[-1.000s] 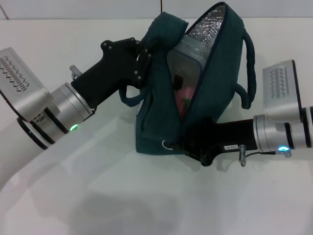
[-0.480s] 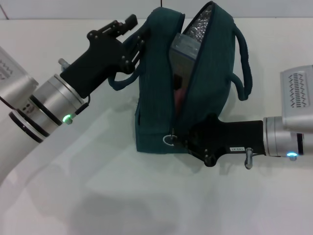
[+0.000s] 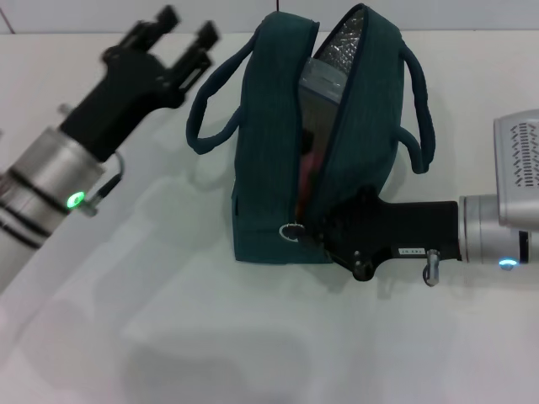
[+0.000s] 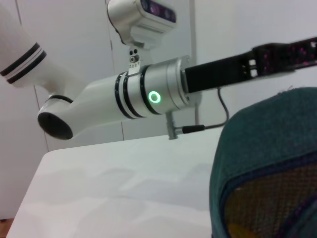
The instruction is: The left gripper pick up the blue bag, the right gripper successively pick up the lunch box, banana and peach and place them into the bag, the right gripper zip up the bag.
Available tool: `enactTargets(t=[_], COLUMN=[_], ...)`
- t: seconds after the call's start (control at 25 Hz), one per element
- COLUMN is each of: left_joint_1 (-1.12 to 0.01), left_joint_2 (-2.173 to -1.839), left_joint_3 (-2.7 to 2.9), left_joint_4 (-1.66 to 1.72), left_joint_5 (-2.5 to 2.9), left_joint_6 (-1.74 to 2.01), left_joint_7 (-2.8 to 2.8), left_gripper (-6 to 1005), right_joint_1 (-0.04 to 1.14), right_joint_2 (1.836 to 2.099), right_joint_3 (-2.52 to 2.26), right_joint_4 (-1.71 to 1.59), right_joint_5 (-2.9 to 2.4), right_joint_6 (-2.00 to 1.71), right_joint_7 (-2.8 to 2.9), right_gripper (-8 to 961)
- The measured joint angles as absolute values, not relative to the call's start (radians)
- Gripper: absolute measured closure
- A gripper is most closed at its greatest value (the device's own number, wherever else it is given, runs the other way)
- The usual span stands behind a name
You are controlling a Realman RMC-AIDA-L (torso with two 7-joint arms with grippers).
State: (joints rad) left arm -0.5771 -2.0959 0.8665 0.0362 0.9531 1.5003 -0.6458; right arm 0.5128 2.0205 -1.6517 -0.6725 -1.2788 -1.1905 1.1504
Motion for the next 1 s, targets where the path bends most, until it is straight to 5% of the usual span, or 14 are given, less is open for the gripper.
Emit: enactTargets(t=[0.16,0.48,1.0], left_joint_1=[-0.494,-0.323,-0.317], left_joint_2=[-2.096,-2.101,-2.106], left_joint_3=[0.867,0.873,0.900], left_joint_4=[0.050,0.016,-0.095], left_joint_5=[0.917,0.898,0.999], left_joint_6=[1.590,1.577,1.591], left_joint_7=[-0.644,-0.569,-0.324], left_gripper=[351,356,360], right_joint_1=[0.511,0.517,0.519], right_joint_2=[2.019,2.017,2.024], right_joint_3=[-1.603,-1.529,-1.457], right_joint_4=[-0.672,-0.659,-0.611], right_joint_5=[-1.278,-1.280,-1.130], right_joint_6=[-1.234,-1.268,-1.295], right_joint_7=[1.105,1.058,0.942], right_gripper=[935,935,935])
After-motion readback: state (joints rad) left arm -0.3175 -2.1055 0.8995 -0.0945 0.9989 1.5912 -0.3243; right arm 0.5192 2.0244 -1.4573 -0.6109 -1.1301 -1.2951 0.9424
